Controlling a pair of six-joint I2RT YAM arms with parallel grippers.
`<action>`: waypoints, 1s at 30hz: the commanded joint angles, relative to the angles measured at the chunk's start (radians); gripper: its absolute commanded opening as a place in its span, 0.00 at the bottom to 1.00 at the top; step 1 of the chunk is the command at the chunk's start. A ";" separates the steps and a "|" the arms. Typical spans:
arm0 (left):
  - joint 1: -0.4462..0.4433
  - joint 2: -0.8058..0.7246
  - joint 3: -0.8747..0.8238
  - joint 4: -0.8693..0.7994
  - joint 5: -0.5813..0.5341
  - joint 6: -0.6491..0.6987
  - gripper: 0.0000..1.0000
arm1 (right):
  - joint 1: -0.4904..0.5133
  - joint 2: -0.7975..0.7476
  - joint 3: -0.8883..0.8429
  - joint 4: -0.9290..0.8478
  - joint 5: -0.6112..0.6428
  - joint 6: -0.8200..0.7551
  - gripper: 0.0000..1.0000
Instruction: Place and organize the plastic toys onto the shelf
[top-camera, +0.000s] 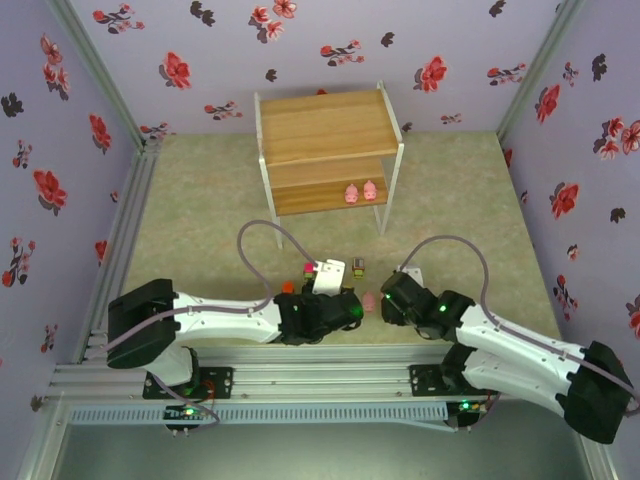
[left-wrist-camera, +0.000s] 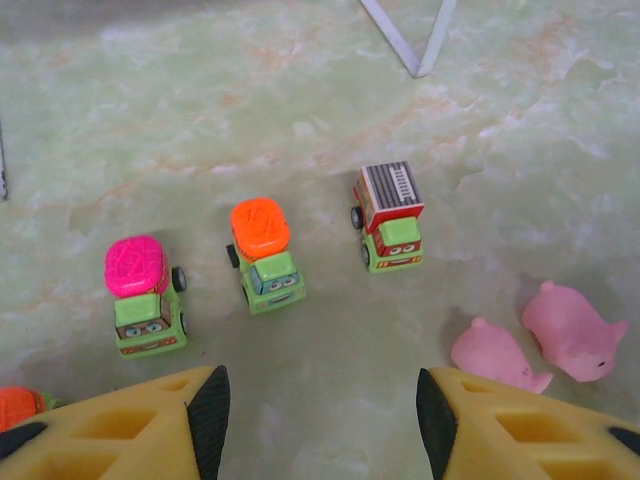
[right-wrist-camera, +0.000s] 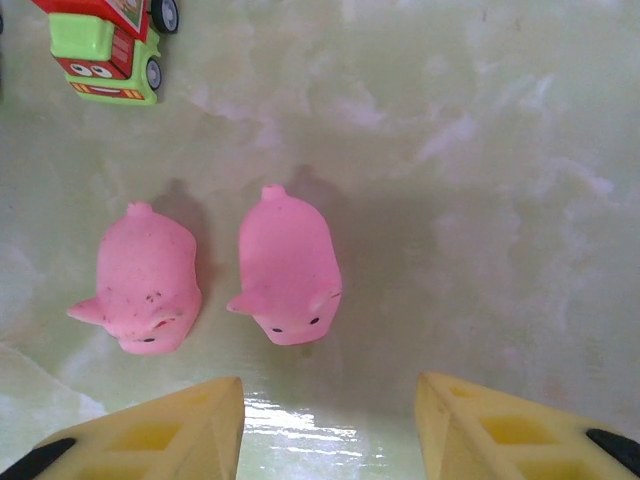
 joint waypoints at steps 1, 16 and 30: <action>-0.010 0.022 -0.011 0.006 -0.009 -0.057 0.56 | 0.007 0.019 0.033 0.027 0.003 -0.011 0.51; -0.011 0.040 -0.009 0.012 -0.004 -0.064 0.56 | 0.007 0.151 0.071 0.085 -0.008 -0.042 0.53; -0.005 0.043 -0.013 0.018 0.001 -0.062 0.56 | -0.011 0.227 0.101 0.066 0.017 -0.023 0.52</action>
